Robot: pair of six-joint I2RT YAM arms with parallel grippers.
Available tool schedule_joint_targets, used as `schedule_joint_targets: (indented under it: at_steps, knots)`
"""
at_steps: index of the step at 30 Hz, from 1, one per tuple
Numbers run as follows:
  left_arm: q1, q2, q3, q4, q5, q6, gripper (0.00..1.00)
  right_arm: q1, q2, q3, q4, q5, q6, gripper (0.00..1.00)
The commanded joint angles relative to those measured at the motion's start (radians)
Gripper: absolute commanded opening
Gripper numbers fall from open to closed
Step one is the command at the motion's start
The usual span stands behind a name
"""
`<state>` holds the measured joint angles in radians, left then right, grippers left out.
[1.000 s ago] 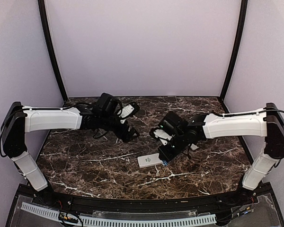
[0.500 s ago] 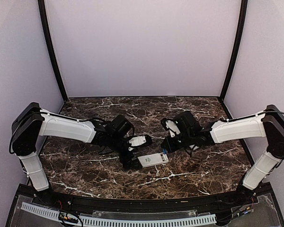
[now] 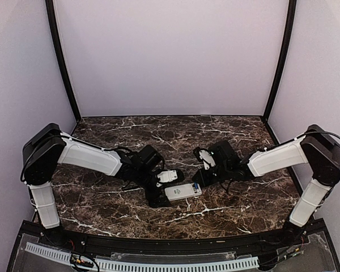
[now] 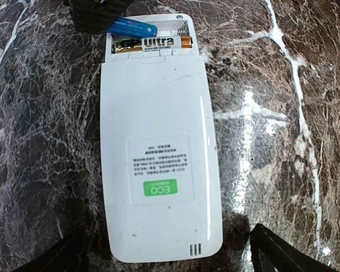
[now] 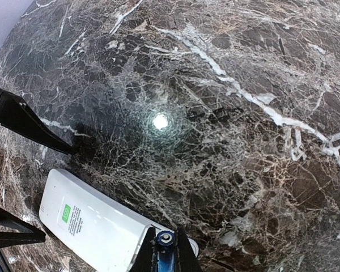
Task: Load the batteries into the remote control
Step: Hold the remote control without the battery cover at the center of the board, then place the battery in the remote control without the battery cover.
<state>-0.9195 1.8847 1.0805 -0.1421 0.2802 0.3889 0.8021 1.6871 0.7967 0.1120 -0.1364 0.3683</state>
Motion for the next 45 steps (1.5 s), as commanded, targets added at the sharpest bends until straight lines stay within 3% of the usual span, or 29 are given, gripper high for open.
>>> schedule_joint_targets:
  at_steps: [1, 23, 45]
  knots:
    - [-0.007, 0.017, 0.007, -0.001, -0.008, 0.009, 0.99, -0.007, -0.005, -0.034, 0.031, -0.003, -0.006, 0.0]
    - [-0.008, 0.041, 0.024, -0.014, -0.03, 0.005, 0.99, -0.007, -0.041, -0.096, 0.0, -0.048, 0.01, 0.0]
    - [-0.009, 0.052, 0.029, -0.02, -0.024, 0.043, 0.99, -0.007, -0.065, 0.0, -0.15, -0.059, -0.065, 0.29]
